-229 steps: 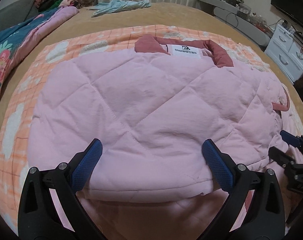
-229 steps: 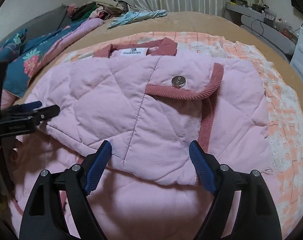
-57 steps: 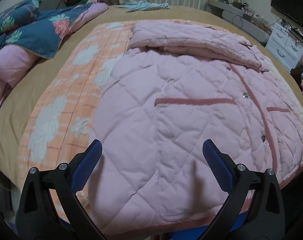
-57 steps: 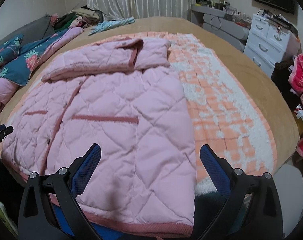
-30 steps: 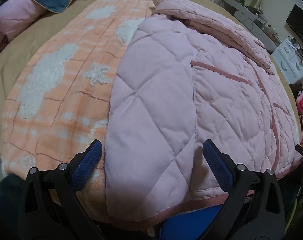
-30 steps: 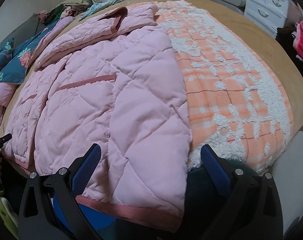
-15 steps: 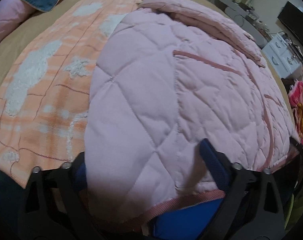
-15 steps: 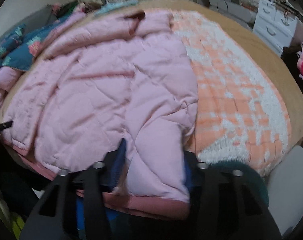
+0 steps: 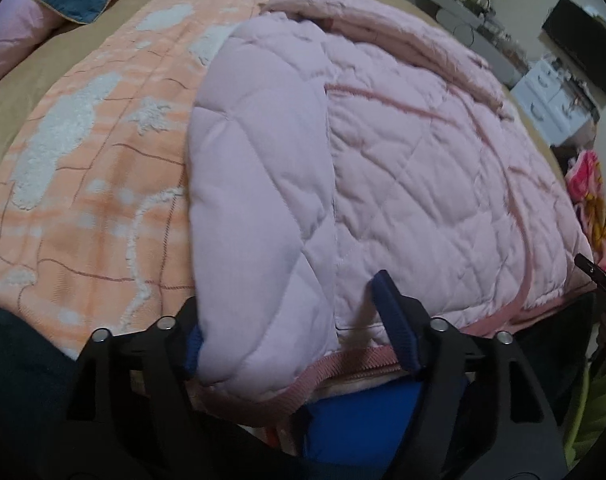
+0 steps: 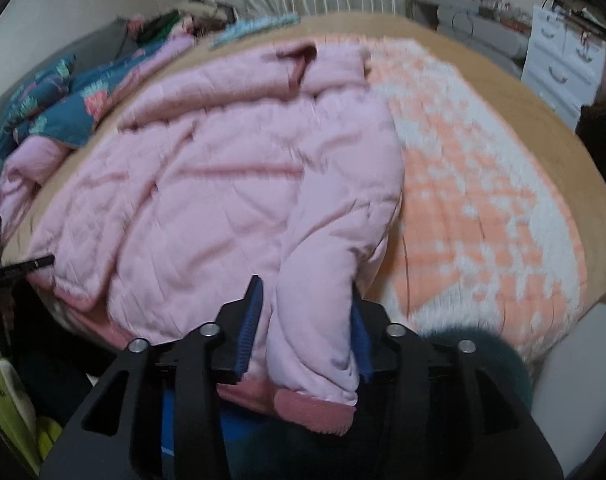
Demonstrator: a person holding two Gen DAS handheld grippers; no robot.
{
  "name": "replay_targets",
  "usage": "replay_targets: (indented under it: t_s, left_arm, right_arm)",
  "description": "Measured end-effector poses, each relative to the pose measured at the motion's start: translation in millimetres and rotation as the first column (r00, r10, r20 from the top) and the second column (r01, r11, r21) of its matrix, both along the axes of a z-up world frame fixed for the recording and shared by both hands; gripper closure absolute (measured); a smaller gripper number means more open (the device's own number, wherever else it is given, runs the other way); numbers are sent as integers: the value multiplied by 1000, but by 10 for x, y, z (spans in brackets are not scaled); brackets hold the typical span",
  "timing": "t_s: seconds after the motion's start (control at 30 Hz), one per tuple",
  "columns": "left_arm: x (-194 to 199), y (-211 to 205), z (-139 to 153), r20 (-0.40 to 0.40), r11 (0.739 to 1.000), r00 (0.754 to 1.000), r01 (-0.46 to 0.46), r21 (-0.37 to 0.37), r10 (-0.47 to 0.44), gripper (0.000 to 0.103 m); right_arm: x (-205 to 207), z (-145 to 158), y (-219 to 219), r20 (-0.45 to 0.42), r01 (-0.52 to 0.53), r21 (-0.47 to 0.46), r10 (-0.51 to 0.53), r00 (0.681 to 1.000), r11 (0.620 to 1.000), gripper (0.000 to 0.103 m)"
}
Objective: Fold large clothes
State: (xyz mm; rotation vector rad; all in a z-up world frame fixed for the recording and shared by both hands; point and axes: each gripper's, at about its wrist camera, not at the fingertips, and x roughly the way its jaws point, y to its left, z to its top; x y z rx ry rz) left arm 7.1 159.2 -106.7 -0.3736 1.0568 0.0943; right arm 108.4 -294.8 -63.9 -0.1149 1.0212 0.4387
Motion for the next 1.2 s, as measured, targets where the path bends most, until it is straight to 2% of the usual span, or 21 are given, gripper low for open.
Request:
replay_targets:
  t_s: [0.07, 0.13, 0.17, 0.2, 0.23, 0.27, 0.3, 0.33, 0.4, 0.47, 0.53, 0.63, 0.8, 1.0, 1.2]
  left_arm:
    - [15, -97, -23, -22, 999, 999, 25, 48, -24, 39]
    - [23, -152, -17, -24, 996, 999, 37, 80, -35, 39]
    - [27, -150, -25, -21, 996, 999, 37, 80, -35, 45]
    - [26, -136, -22, -10, 996, 1000, 25, 81, -24, 57]
    - [21, -122, -19, -2, 997, 1000, 15, 82, -15, 63]
    - [10, -105, -7, 6, 997, 1000, 5, 82, -6, 73]
    - [-6, -93, 17, 19, 997, 1000, -2, 81, 0, 81]
    - [-25, -82, 40, 30, 997, 1000, -6, 82, 3, 85]
    - [-39, -77, 84, 48, 997, 999, -12, 81, 8, 90]
    - [-43, -69, 188, 93, 997, 996, -13, 74, 6, 93]
    - [-36, -100, 370, 146, 994, 989, -4, 105, -11, 94]
    - [3, -159, 597, 200, 989, 979, 9, 149, -39, 95]
    - [181, -158, 882, 258, 988, 965, 12, 151, -51, 95]
    - [333, -166, 1076, 302, 988, 952, 5, 152, -51, 95]
    - [457, -139, 1207, 330, 991, 943, -4, 136, -41, 95]
  right_arm:
    - [-50, -79, 14, -23, -24, -35, 23, 999, 999, 57]
    - [-72, -164, 71, -37, -50, -72, 47, 998, 996, 48]
    - [-66, -205, 113, -40, -57, -97, 53, 998, 994, 47]
    - [-56, -243, 166, -40, -62, -127, 57, 998, 990, 46]
    - [-50, -265, 195, -38, -66, -143, 62, 997, 988, 47]
    - [-37, -279, 222, -33, -68, -149, 64, 997, 986, 48]
    - [-32, -282, 213, -29, -65, -138, 62, 998, 988, 52]
    - [-27, -264, 195, -19, -59, -115, 57, 998, 992, 63]
    - [-39, -193, 163, 20, -52, -87, 54, 998, 995, 75]
    - [-78, -61, 134, 76, -53, -39, 56, 996, 998, 79]
    - [-96, 79, 107, 123, -44, 7, 43, 991, 999, 82]
    - [-86, 303, 78, 178, -32, 81, 17, 984, 996, 82]
    - [-25, 647, 18, 246, -17, 189, -30, 969, 982, 82]
    - [100, 846, -9, 264, -2, 265, -71, 962, 964, 83]
    - [152, 978, 14, 275, 10, 300, -96, 957, 954, 83]
